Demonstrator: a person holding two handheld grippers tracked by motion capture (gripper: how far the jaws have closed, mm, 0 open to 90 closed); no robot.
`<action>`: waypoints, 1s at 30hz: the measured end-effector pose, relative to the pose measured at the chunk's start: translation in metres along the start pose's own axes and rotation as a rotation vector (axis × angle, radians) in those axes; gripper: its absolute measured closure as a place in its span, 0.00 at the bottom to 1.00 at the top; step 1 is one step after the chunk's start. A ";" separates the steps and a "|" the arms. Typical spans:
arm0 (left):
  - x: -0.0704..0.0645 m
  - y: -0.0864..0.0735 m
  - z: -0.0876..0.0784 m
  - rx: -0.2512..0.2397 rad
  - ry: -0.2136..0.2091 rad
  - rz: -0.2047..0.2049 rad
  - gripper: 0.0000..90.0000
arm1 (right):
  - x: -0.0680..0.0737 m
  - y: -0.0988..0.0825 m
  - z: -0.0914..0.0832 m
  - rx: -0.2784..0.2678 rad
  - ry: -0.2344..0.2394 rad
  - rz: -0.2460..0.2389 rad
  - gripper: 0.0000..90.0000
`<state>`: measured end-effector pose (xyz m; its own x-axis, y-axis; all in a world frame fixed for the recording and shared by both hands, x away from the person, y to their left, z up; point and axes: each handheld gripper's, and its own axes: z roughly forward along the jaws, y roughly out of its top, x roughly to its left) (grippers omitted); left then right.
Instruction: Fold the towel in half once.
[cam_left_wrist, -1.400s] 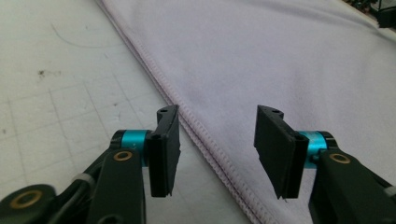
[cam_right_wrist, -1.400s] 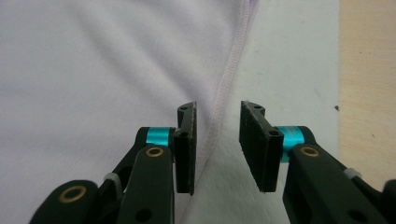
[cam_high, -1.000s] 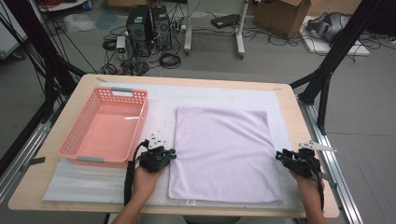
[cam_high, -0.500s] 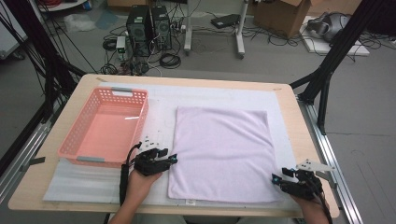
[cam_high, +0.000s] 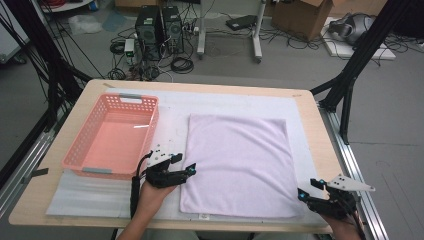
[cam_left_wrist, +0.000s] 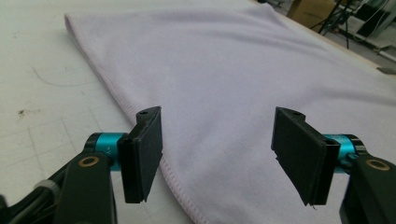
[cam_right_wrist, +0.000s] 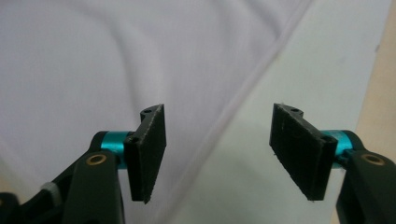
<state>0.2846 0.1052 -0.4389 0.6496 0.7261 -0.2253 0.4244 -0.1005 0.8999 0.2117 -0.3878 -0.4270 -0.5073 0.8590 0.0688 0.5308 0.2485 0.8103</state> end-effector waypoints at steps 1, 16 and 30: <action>0.001 0.001 0.000 -0.008 0.001 -0.003 0.34 | -0.001 0.004 0.001 -0.023 -0.003 0.009 0.34; 0.005 0.008 -0.002 -0.071 -0.015 0.006 0.20 | -0.015 0.029 0.025 -0.076 -0.043 -0.015 0.20; 0.005 0.006 -0.001 -0.071 0.051 0.079 0.25 | -0.012 0.027 0.030 -0.062 -0.020 -0.022 0.20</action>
<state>0.2899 0.1085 -0.4345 0.6452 0.7520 -0.1349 0.3260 -0.1114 0.9388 0.2528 -0.3781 -0.4232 -0.5043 0.8626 0.0397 0.4765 0.2397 0.8458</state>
